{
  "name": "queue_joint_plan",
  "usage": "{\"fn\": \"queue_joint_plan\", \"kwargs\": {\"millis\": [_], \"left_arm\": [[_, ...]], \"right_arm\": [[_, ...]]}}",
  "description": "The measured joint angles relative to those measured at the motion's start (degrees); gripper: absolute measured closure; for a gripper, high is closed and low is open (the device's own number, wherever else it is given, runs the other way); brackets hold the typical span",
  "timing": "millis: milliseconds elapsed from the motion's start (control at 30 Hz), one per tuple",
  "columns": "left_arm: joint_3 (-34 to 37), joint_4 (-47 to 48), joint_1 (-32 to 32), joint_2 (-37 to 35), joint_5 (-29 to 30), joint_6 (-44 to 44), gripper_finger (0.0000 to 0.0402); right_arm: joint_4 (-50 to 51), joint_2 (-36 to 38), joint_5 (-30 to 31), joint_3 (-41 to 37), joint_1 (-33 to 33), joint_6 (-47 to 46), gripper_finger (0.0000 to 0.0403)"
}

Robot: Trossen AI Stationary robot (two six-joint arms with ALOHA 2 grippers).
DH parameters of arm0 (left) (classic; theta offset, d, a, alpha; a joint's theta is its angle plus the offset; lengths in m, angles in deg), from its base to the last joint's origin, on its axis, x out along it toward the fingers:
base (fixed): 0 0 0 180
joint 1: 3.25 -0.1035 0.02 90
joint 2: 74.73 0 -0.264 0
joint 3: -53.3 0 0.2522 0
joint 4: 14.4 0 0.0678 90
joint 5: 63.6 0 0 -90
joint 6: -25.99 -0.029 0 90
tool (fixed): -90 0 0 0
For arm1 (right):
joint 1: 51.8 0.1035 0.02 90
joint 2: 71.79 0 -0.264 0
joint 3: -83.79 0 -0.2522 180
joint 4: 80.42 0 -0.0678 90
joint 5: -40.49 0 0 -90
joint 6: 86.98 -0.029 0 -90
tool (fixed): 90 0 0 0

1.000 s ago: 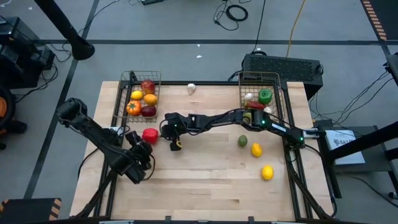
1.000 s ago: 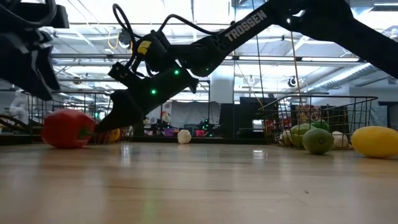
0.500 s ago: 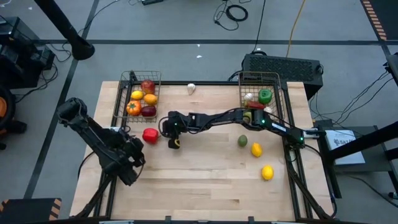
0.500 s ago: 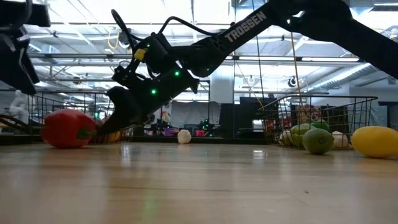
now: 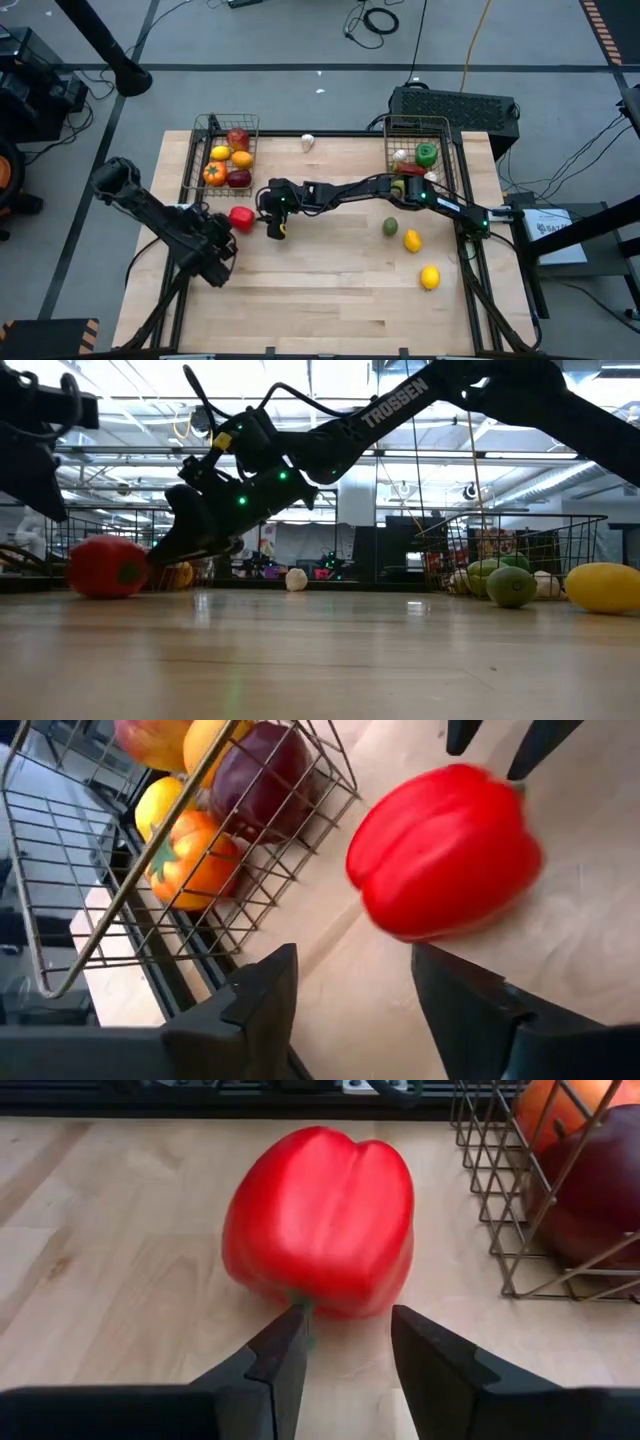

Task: Sort produce into baskets
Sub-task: Put the red bell pepper into the right wire basket

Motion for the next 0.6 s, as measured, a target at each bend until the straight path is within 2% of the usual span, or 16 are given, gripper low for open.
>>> {"fn": "queue_joint_plan", "kwargs": {"millis": [267, 600], "left_arm": [[4.74, -9.26, -5.53, 0.0, -0.16, -6.9, 0.0235], [6.3, -11.07, -6.59, 0.0, -0.47, -8.07, 0.024]], "right_arm": [[-0.03, -0.01, -0.4, 0.0, 0.0, -1.47, 0.0263], [-1.13, -1.32, -3.3, 0.02, -0.15, -3.19, 0.0263]]}}
